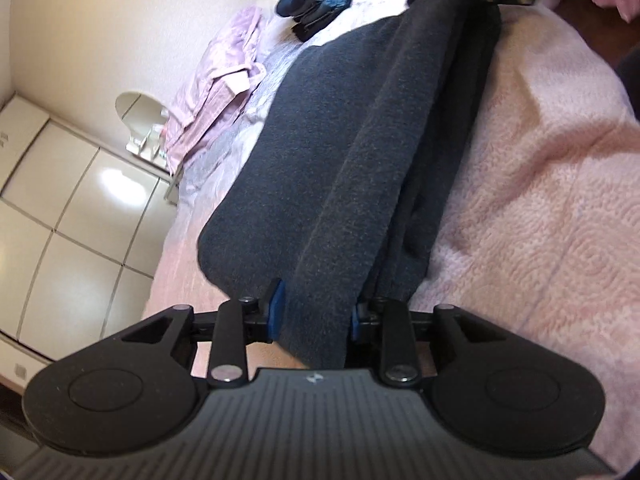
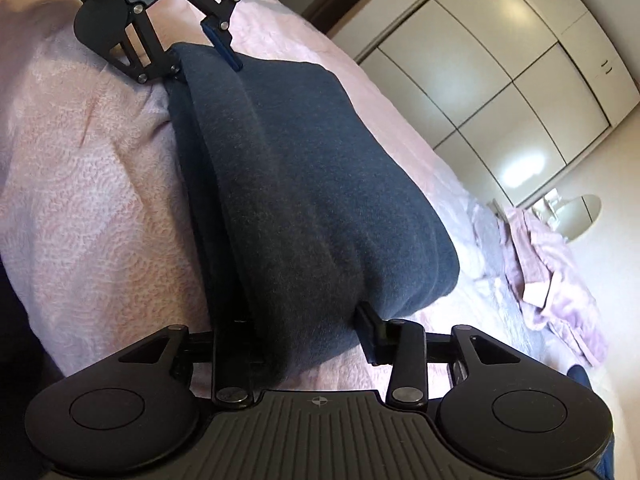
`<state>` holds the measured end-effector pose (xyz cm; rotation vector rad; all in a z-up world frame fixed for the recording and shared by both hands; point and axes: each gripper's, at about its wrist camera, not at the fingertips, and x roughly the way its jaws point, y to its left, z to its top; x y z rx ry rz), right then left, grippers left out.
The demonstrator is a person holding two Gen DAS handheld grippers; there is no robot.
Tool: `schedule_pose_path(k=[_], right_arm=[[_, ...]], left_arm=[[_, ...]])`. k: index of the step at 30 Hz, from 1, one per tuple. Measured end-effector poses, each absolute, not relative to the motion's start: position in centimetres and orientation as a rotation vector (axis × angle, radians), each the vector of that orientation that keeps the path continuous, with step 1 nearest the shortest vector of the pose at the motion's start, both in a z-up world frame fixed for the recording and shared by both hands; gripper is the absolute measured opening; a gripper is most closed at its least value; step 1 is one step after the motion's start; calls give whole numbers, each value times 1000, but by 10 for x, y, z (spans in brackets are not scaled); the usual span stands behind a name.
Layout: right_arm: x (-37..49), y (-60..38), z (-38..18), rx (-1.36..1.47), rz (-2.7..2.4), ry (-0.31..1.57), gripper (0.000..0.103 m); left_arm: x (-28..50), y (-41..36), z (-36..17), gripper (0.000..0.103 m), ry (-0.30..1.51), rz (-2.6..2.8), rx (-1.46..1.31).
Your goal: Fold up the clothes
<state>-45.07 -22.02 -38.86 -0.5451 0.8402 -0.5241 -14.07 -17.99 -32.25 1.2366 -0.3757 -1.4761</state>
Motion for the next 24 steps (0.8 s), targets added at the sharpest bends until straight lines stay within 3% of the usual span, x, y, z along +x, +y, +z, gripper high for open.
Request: schedule_pose_path(k=[2,4,5,11,19,24], right_arm=[[-455,-211,-380,-560,-549,846,49],[-460,-197,-370,-573,-572,812,69],[-462,-187,-365,-573,-573,779,71],[-405,-154,-359,-599,-481,691,73],[-296,-164,-412,-790,-404,817,73],[-266,-193,-411,-799,-390,847,72]], left_arm=[[-131,-173,-313,39,-330,-1463,1204],[-119,-164,-303,49,-276,-1464,1142],[-115,-161,-300,50,-255,-1458,1122],[-102,-140,-285,51,-168,-1429,1008],[-72,-116,-272,51,-63,-1385,845],[-70,-111,-273,51,-59,-1392,833]])
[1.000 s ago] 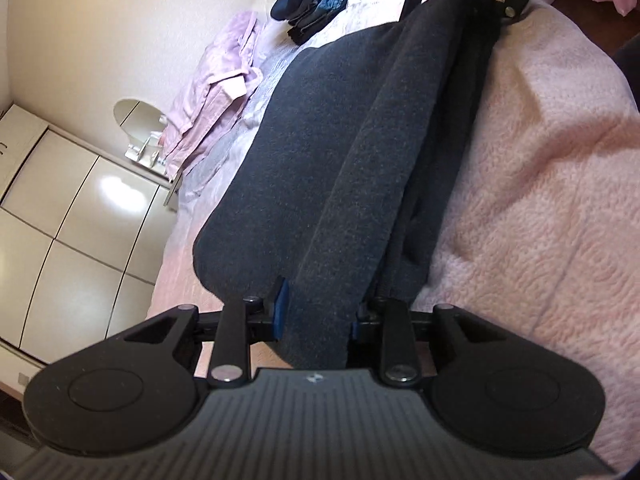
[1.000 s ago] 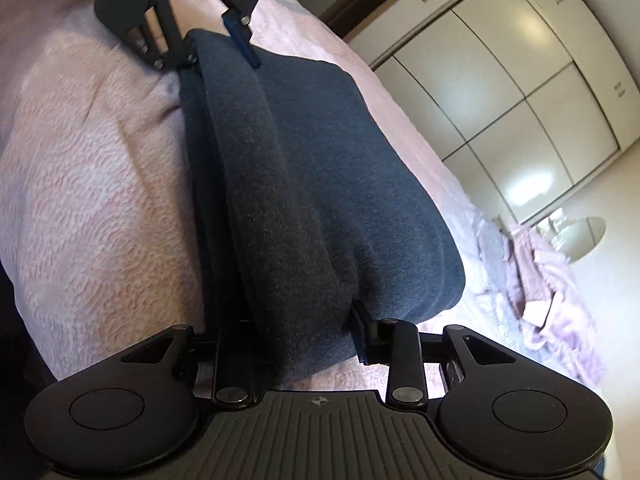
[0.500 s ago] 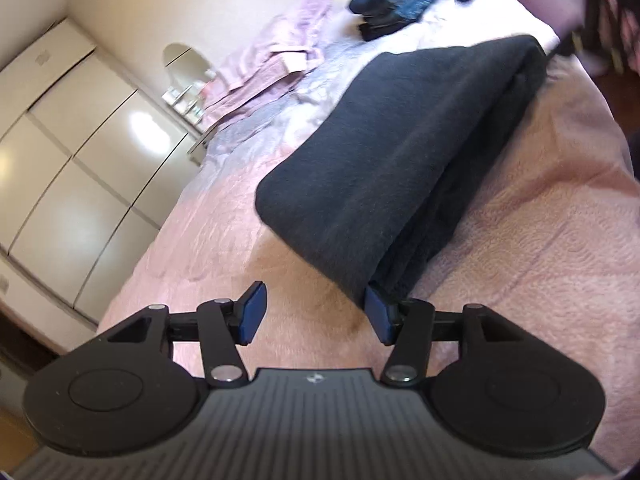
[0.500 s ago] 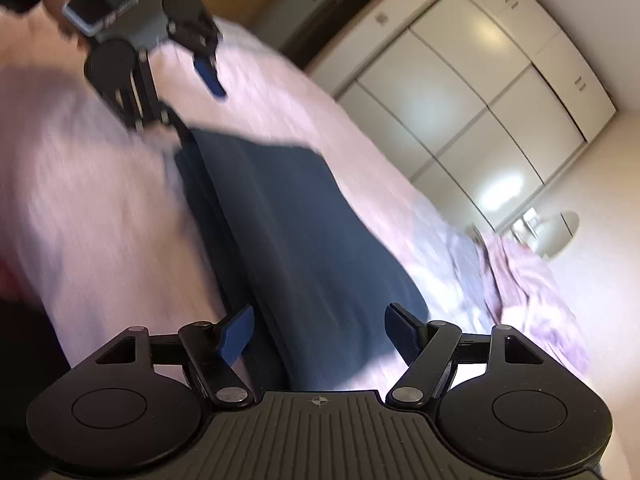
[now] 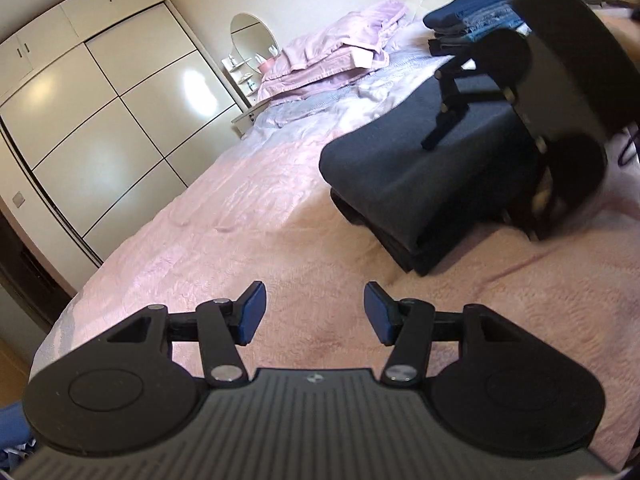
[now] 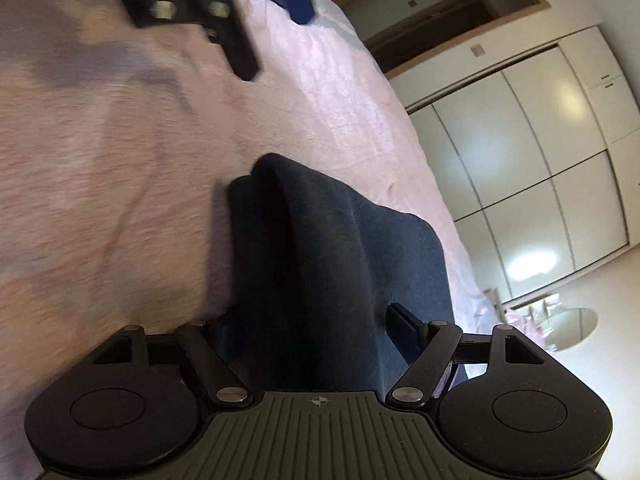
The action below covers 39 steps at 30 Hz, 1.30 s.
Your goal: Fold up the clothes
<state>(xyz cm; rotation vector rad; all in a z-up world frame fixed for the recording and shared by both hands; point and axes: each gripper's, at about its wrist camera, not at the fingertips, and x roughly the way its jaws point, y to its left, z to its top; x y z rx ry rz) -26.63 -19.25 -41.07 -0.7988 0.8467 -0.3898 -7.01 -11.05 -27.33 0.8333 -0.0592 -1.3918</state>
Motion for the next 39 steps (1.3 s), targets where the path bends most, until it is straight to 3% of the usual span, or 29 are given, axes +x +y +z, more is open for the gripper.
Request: schedule_pose_path(k=[3,9,12,17,20,22,25,30,36,39], right_arm=[[-268,-206,-397,-694,-396,816,39],[-276,-212,-355,-545,-401,676,28],[-278,-233,-295,-306,-408,503,27],[-327,-286,-196,210,-422,24,27],[-382,-310,-195,455,-453,-227,27],[-418,-315,-226,589,-500,-336,27],[-464,-312,-292,786,-668,-356,28],[-526,-300,-378,1087,-885,-206,35],[-566,-293,-364,957,-815,-126,43],[-602,-273,-351,749,-869,-48,48]], left_arm=[[-69,-107,-274,51,-57,-1396,826],[-73,-107,-268,51,-68,-1378,791],[-76,-100,-251,51,-105,-1342,751],[-84,-84,-216,51,-170,-1300,678],[-95,-76,-201,54,-189,-1312,649],[-107,-74,-198,56,-182,-1348,638],[-130,-80,-207,56,-158,-1428,670],[-181,-105,-232,56,-134,-1577,769],[-252,-130,-260,62,-187,-1717,858],[-287,-137,-288,63,-261,-1745,974]])
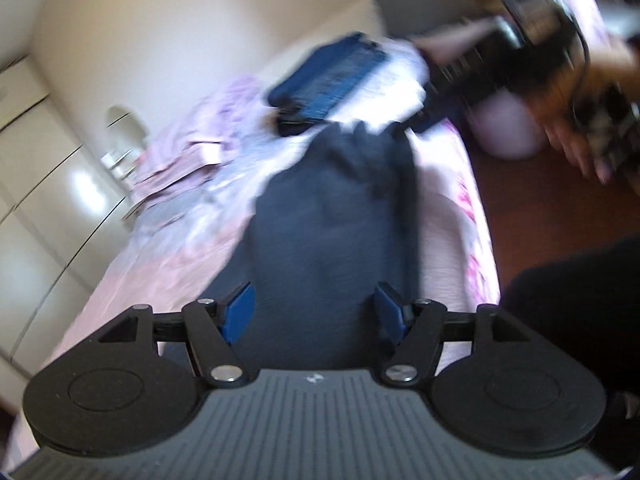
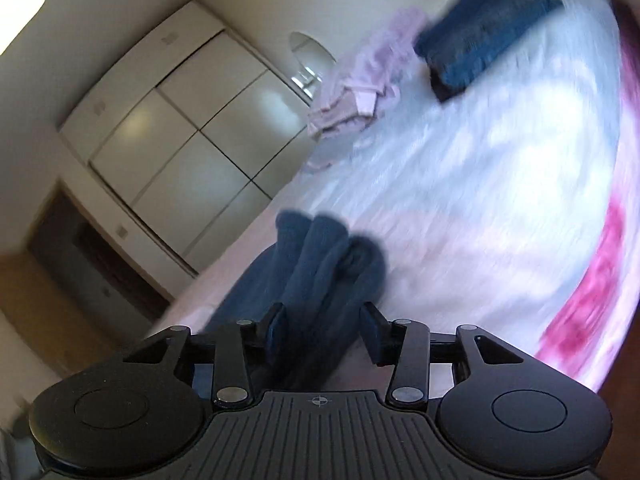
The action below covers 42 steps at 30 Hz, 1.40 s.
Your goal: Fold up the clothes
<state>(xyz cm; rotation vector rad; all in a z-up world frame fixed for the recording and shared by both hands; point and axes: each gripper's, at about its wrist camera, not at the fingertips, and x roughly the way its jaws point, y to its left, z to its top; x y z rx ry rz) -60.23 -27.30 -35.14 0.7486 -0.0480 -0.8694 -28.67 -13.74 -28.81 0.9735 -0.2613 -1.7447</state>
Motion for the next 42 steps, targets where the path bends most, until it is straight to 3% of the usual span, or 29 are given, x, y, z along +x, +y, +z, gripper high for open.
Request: schedule_pose_path(k=[2,3,4,12,18,22,23,24,25,27,30,36,42], right_arm=[[-603,-258,-346,482,-873,73,67],[-598,-247,-343,330,-861,149,83],[-591,-235,-341,174,-835,229,88],[-534,-202,-382,-906,-556,795,88],[-503,-211,-393,-1205,-413,805,88],[-478,-230,-391,-1209,-340,839,88],[-474,-235,-388,-1159,-341,853,87],[-471,-239,-382,-1081,-348,864,71],[-470,-241,-374,-1002,-360,859,38],[-471,-238,-358,-871,-394,824,31],[-473,-238,-333,-779,-438,775,29],[-470,-211,-315,-754,-455,753,29],[-460,-180,-297,-684,-533,669,29]], left_arm=[[-299,-146,-310,63,-318,-1717,1082],[-302,-146,-321,63,-362,-1687,1141],[-304,-146,-329,63,-399,-1662,1183],[-292,-136,-329,60,-325,-1648,1143],[-296,-133,-322,61,-321,-1639,1124],[-310,-129,-322,72,-349,-1625,1104],[-314,-130,-324,73,-361,-1616,1105],[-319,-131,-326,73,-374,-1608,1106],[-324,-132,-328,73,-387,-1599,1106],[-328,-139,-330,73,-393,-1560,1115],[-320,-151,-323,72,-402,-1497,1149],[-294,-152,-289,44,-459,-1467,1196],[-270,-144,-267,48,-468,-1479,1248]])
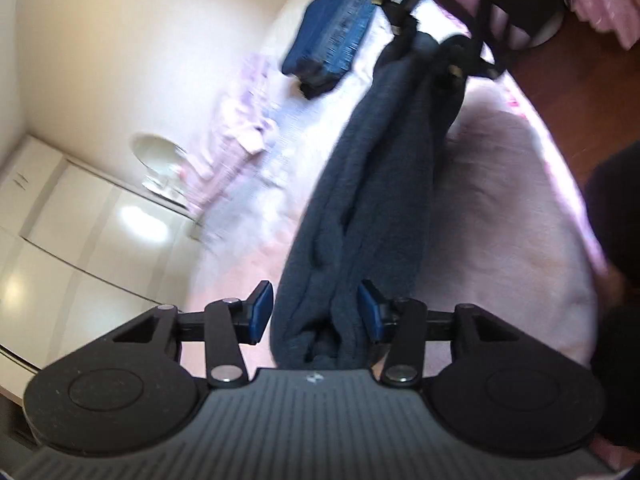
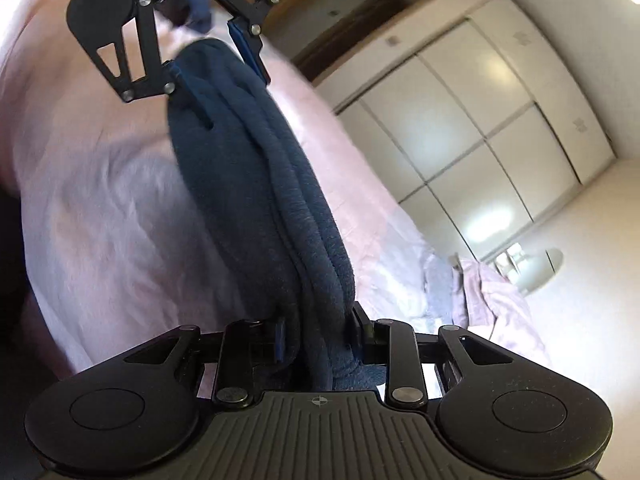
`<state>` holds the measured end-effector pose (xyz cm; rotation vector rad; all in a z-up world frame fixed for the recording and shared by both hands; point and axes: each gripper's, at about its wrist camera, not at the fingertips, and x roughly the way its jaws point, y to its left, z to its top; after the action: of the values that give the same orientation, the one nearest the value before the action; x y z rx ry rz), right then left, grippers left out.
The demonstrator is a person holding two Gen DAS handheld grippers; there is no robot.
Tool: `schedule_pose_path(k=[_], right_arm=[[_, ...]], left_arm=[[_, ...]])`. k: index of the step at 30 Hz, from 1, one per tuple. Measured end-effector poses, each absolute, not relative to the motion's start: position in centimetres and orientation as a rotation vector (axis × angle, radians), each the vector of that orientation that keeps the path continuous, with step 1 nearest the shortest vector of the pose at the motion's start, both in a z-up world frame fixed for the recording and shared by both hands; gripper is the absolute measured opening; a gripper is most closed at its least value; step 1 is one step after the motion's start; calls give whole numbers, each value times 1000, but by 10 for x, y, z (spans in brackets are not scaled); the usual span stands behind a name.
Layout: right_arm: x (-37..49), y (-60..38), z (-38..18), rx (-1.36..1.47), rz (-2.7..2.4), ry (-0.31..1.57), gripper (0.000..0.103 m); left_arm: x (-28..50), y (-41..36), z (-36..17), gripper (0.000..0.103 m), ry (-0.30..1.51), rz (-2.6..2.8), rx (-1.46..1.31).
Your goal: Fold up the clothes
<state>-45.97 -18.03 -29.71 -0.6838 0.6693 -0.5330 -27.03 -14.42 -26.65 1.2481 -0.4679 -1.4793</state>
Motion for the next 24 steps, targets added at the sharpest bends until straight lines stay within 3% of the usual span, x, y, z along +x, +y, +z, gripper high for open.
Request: schedule_pose_path(k=[2,7,10,14,17,24], right_arm=[[-458,-159,-316,-684,-500,715,29],[-472,-131,-323,-668,-451,747,45],[-480,-126,-318,-636,-435,743,45],[-523,-137,-268,-377,-502,536,45],[-532,-174,-233,-129,-540,437,53],[-459,-287,-195,191,-399,451,53]], left_arm=[[-273,-131,-293,50,-413,-1513,1317],[-270,-100,-321,52,-338,-1525,1351],[-237,-98,-292,49,-115,-1582,1189],[-185,-104,-241,49,109,-1634,891],[-169,-137,-218,49,134,-1609,820],[-155,-256,-227,45,241,-1654,787]])
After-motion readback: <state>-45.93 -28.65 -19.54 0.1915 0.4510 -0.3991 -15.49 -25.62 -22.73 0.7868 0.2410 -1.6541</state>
